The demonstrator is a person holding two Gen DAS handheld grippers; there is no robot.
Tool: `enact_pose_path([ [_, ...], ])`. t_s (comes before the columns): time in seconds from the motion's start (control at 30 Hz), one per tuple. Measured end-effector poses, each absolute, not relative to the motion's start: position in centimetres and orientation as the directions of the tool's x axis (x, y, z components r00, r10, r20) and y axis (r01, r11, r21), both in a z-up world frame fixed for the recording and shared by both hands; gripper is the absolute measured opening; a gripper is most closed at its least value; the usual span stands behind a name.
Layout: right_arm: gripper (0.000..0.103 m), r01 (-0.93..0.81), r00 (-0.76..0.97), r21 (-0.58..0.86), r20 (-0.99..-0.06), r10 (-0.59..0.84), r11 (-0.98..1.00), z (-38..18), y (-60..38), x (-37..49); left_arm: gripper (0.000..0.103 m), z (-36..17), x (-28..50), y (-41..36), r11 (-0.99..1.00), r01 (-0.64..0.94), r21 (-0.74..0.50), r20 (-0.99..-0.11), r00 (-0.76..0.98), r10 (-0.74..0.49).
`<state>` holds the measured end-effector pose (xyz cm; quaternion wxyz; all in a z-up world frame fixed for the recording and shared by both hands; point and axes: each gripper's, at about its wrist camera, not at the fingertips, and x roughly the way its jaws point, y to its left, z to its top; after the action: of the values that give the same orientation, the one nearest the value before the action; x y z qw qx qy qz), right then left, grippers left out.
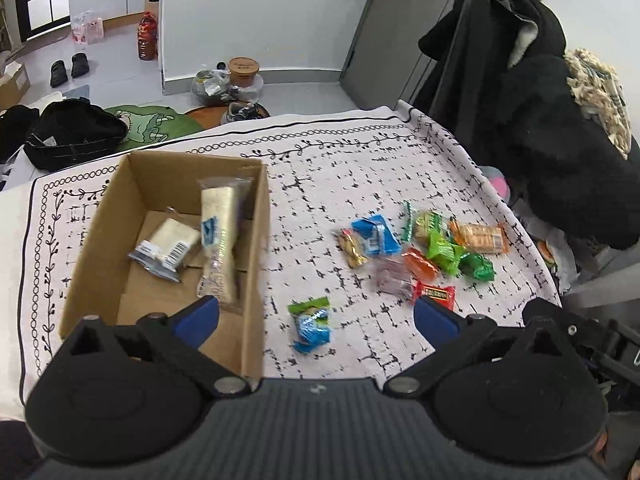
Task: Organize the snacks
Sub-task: 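Grasp the blue-green wrapped candy with the left gripper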
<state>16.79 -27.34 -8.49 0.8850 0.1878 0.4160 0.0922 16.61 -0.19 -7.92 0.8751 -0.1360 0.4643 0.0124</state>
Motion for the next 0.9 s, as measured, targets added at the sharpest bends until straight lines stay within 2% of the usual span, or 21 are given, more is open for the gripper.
enact_pose_path([
  [0.4,0.101,0.055,0.63,0.406,-0.723,0.284,0.912,-9.5,-29.9,17.0,0.103,-9.1,16.5,-2.9,0.961,-0.161,-0.223,-0.843,0.527,-0.107],
  [0.63,0.088,0.093,0.613,0.42,-0.739,0.28,0.903,-11.1,-30.1,17.6,0.102,-10.4,16.8,-4.1,0.966,-0.135,-0.22,-0.836,0.536,-0.115],
  [0.8,0.081,0.107,0.601,0.437,-0.744,0.292,0.893,-12.0,-29.9,18.4,0.098,-12.0,17.4,-4.5,0.965,-0.128,-0.227,-0.835,0.536,-0.126],
  [0.9,0.08,0.109,0.59,0.432,-0.753,0.291,0.895,-12.6,-29.6,18.9,0.088,-13.0,18.0,-4.7,0.968,-0.122,-0.221,-0.839,0.529,-0.125],
])
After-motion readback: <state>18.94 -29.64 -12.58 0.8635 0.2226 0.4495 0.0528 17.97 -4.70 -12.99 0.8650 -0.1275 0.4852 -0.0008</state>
